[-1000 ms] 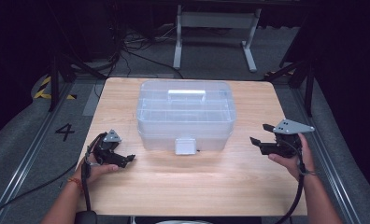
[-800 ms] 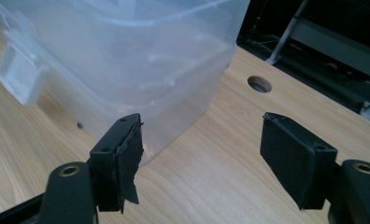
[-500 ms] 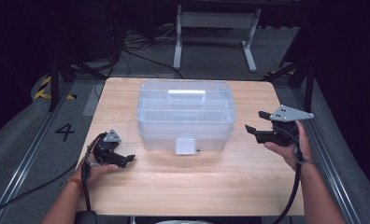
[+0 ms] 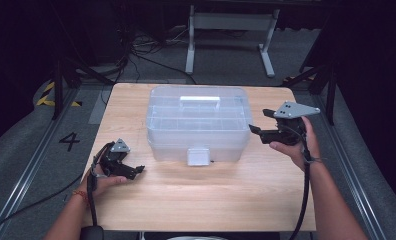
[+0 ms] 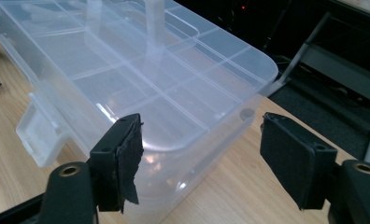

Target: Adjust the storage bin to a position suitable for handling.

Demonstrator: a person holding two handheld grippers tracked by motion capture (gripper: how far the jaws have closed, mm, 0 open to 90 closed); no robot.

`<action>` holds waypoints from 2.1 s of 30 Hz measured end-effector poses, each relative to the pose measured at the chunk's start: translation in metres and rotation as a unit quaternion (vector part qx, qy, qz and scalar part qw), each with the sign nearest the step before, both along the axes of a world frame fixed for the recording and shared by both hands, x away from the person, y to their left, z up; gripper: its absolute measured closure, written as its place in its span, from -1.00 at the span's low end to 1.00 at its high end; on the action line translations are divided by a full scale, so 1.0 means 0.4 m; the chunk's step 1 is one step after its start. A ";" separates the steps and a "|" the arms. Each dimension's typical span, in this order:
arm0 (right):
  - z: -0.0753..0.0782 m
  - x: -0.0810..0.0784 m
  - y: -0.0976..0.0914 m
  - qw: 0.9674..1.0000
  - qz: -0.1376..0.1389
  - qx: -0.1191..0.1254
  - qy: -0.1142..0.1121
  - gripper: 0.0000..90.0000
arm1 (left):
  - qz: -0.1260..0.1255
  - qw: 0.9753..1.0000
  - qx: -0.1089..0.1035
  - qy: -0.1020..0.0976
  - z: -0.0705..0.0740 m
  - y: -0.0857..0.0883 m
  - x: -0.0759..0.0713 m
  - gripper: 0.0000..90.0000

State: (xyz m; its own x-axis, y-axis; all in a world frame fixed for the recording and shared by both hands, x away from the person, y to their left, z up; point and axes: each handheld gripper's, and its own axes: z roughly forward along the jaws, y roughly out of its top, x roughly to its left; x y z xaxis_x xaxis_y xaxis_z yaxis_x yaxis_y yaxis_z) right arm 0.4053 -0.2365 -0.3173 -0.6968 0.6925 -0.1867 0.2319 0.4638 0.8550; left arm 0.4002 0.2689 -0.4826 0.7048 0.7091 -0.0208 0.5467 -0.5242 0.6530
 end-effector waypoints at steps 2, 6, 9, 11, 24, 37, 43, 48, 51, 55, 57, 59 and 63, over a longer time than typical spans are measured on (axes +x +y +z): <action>0.006 0.008 0.013 1.000 0.002 0.001 0.000 -0.32 | 0.000 1.000 0.001 0.001 0.001 0.000 0.000 -0.99; 0.015 0.022 0.041 1.000 0.009 0.006 0.000 -0.32 | 0.001 1.000 0.001 0.001 0.000 0.000 0.000 -0.99; 0.019 0.033 0.059 1.000 0.014 0.005 0.000 -0.32 | 0.001 1.000 0.001 0.001 0.001 -0.001 0.000 -0.99; 0.022 0.041 0.072 1.000 0.016 0.003 0.000 -0.31 | 0.002 1.000 0.001 0.001 0.000 -0.001 -0.001 -0.99; 0.046 0.092 0.138 1.000 0.025 -0.009 0.006 -0.29 | 0.003 1.000 0.001 0.001 0.000 -0.001 -0.001 -0.99; 0.044 0.136 0.198 0.999 0.034 -0.034 0.014 -0.26 | 0.002 1.000 0.001 0.001 0.001 -0.001 -0.001 -0.99; 0.046 0.154 0.217 0.998 0.038 -0.040 0.016 -0.19 | 0.004 1.000 0.001 0.001 0.001 -0.001 -0.001 -0.99; 0.052 0.166 0.232 0.998 0.043 -0.043 0.019 0.03 | 0.008 1.000 0.002 -0.005 0.001 0.000 -0.001 -0.97; 0.050 0.171 0.244 0.997 0.044 -0.052 0.019 0.13 | 0.013 1.000 -0.001 -0.001 0.003 0.002 -0.003 -0.92; 0.038 0.174 0.267 0.997 0.053 -0.057 0.028 0.29 | 0.025 1.000 -0.005 -0.008 0.005 0.007 -0.004 -0.77; 0.034 0.176 0.279 0.996 0.057 -0.060 0.029 0.38 | 0.028 1.000 -0.004 -0.010 0.007 0.009 -0.005 -0.71; 0.032 0.180 0.285 0.996 0.054 -0.061 0.024 0.45 | 0.030 1.000 -0.007 -0.009 0.008 0.008 -0.007 -0.64; 0.032 0.187 0.281 0.997 0.052 -0.056 0.026 0.55 | 0.026 1.000 -0.017 -0.005 0.013 0.010 -0.012 -0.50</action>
State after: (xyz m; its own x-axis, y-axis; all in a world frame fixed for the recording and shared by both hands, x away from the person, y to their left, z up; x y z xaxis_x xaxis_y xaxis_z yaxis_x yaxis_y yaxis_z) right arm 0.4801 -0.1239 -0.3046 -0.7749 0.5926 -0.2201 0.2207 0.5799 0.7842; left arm 0.3953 0.2727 -0.4776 0.6677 0.7434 -0.0386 0.5661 -0.4734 0.6749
